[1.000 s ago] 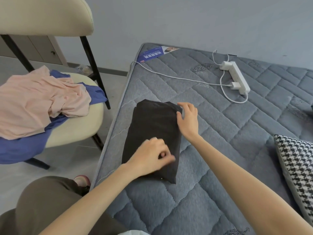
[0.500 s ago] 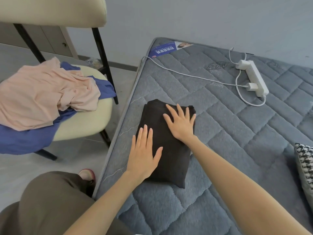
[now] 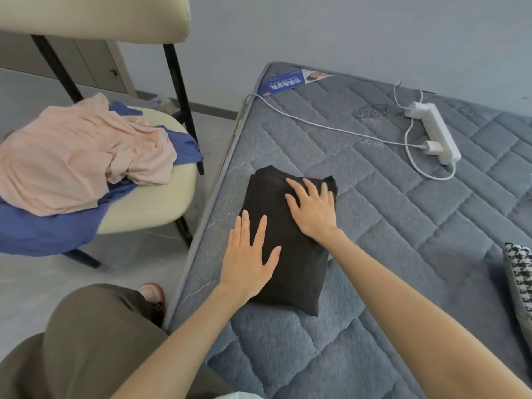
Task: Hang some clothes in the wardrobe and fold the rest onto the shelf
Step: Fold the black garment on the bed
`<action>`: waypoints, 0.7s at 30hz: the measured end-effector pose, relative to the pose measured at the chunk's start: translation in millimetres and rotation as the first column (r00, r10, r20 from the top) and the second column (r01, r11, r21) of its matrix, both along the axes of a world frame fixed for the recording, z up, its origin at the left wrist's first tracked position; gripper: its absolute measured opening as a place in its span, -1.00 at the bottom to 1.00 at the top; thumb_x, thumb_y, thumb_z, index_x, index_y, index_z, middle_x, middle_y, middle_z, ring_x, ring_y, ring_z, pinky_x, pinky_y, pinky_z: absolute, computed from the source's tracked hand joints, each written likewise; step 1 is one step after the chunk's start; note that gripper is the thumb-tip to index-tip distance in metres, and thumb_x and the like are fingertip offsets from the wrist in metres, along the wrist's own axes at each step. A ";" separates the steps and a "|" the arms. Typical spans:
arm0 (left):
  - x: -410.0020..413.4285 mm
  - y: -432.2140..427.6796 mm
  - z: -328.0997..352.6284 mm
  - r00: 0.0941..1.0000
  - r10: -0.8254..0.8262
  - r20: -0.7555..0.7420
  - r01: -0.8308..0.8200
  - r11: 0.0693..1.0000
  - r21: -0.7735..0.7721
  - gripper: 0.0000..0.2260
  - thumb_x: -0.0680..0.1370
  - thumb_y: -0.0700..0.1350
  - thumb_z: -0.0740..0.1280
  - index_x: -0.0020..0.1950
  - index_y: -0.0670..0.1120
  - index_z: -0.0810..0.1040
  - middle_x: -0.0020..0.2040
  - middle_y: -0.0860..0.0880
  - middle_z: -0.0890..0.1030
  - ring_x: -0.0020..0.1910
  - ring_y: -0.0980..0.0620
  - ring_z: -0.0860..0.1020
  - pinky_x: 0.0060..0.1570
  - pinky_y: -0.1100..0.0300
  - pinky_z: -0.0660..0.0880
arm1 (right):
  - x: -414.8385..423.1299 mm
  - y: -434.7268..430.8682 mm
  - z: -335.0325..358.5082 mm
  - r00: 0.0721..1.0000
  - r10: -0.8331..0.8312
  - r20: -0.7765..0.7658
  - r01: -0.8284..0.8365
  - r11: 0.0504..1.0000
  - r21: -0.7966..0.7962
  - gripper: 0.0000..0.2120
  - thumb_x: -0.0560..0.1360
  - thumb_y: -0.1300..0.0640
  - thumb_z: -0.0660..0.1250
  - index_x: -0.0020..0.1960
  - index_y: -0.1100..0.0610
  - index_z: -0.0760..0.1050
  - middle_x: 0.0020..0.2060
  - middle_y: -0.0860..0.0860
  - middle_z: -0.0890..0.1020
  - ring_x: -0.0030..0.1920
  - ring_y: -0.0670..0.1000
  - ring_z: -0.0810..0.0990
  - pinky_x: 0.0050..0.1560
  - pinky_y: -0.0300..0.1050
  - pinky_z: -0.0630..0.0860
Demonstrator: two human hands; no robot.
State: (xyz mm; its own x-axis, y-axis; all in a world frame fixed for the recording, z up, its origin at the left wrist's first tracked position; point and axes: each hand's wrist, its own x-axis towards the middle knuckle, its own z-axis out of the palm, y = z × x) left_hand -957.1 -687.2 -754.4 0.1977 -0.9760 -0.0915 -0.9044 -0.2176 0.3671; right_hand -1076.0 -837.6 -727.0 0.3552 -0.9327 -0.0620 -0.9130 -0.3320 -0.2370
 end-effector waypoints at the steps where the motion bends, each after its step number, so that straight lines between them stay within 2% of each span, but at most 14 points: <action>1: 0.2 0.1 0.5 1.000 0.000 -0.004 0.000 1.000 0.006 -0.29 0.44 0.33 -0.35 0.54 0.07 -0.30 0.54 -0.15 -0.31 0.53 -0.10 -0.29 0.52 0.02 -0.17 | -5.4 -5.7 -0.1 0.996 -0.075 0.051 0.070 0.994 0.088 -0.49 0.59 -0.28 -0.04 0.50 -0.20 0.13 0.53 0.00 0.16 0.52 0.31 -0.02 0.48 0.25 -0.03; 3: 0.5 0.0 0.6 1.000 0.009 -0.007 -0.009 1.000 0.007 -0.31 0.45 0.34 -0.33 0.53 0.09 -0.30 0.54 -0.15 -0.31 0.53 -0.09 -0.29 0.52 0.02 -0.18 | -15.9 -19.7 0.1 0.964 -0.228 0.137 0.181 0.939 0.291 -0.40 0.53 -0.38 -0.03 0.51 -0.18 0.13 0.55 -0.06 0.09 0.53 0.27 -0.09 0.46 0.26 0.03; 4: 0.4 -0.4 0.4 1.000 0.012 -0.007 -0.012 1.000 0.006 -0.32 0.47 0.34 -0.30 0.53 0.09 -0.30 0.54 -0.15 -0.30 0.53 -0.09 -0.28 0.52 0.03 -0.18 | -19.9 -26.1 0.6 0.957 -0.254 0.143 0.190 0.917 0.351 -0.37 0.52 -0.40 -0.04 0.52 -0.16 0.12 0.56 -0.08 0.05 0.54 0.24 -0.12 0.45 0.27 0.05; 8: 1.6 -0.4 1.8 1.000 0.004 -0.013 -0.004 1.000 0.020 -0.36 0.55 0.32 -0.17 0.54 0.09 -0.27 0.55 -0.15 -0.29 0.53 -0.09 -0.27 0.52 0.03 -0.17 | -23.9 -41.7 3.2 0.951 -0.269 0.153 0.177 0.878 0.444 -0.33 0.57 -0.34 -0.03 0.57 -0.03 0.02 0.57 -0.02 -0.09 0.53 0.26 -0.18 0.49 0.23 -0.09; 11: 5.2 -0.4 4.9 0.999 -0.011 -0.041 0.013 0.999 0.047 -0.38 0.59 0.27 -0.07 0.55 0.10 -0.25 0.55 -0.14 -0.29 0.53 -0.08 -0.27 0.51 0.04 -0.19 | -17.0 -31.3 7.4 0.946 -0.288 0.151 0.219 0.908 0.357 -0.43 0.61 -0.25 -0.05 0.57 -0.10 -0.01 0.57 -0.06 -0.11 0.53 0.26 -0.24 0.48 0.28 -0.20; 13: 7.7 -0.1 7.3 0.996 -0.013 -0.086 0.017 0.999 0.051 -0.39 0.60 0.26 -0.06 0.56 0.10 -0.23 0.55 -0.10 -0.28 0.53 -0.06 -0.27 0.49 0.03 -0.23 | -9.5 -9.6 11.3 0.970 -0.170 0.176 0.137 0.973 0.185 -0.49 0.65 -0.14 -0.03 0.56 -0.13 -0.01 0.57 -0.09 -0.08 0.53 0.21 -0.25 0.45 0.32 -0.27; 15: 9.2 0.1 8.3 0.995 -0.002 -0.099 0.004 1.000 0.015 -0.41 0.62 0.22 -0.07 0.56 0.06 -0.20 0.56 -0.04 -0.24 0.53 -0.02 -0.25 0.49 0.02 -0.22 | 0.0 23.7 11.7 0.985 -0.020 0.170 0.016 1.000 0.021 -0.50 0.66 -0.05 0.00 0.57 -0.08 0.00 0.57 -0.08 -0.05 0.55 0.13 -0.20 0.45 0.30 -0.28; 18: 9.2 -3.7 9.7 0.999 -0.028 -0.045 0.025 0.998 -0.062 -0.46 0.63 0.15 -0.17 0.56 -0.01 -0.16 0.57 0.03 -0.17 0.54 0.04 -0.21 0.52 -0.01 -0.16 | 6.7 75.2 2.0 0.989 0.001 0.149 0.001 1.000 -0.015 -0.51 0.66 -0.02 0.00 0.57 -0.05 0.00 0.57 -0.05 -0.01 0.56 0.06 -0.16 0.49 0.22 -0.27; 21: 10.1 -10.5 9.3 0.997 -0.064 -0.050 0.061 0.997 -0.053 -0.51 0.66 0.07 -0.10 0.57 0.02 -0.13 0.57 0.07 -0.16 0.54 0.06 -0.21 0.52 -0.05 -0.10 | -5.6 101.2 -9.4 0.988 -0.027 0.153 0.027 1.000 0.003 -0.53 0.66 -0.08 -0.03 0.54 -0.20 -0.01 0.57 -0.09 -0.04 0.56 0.03 -0.19 0.50 0.18 -0.27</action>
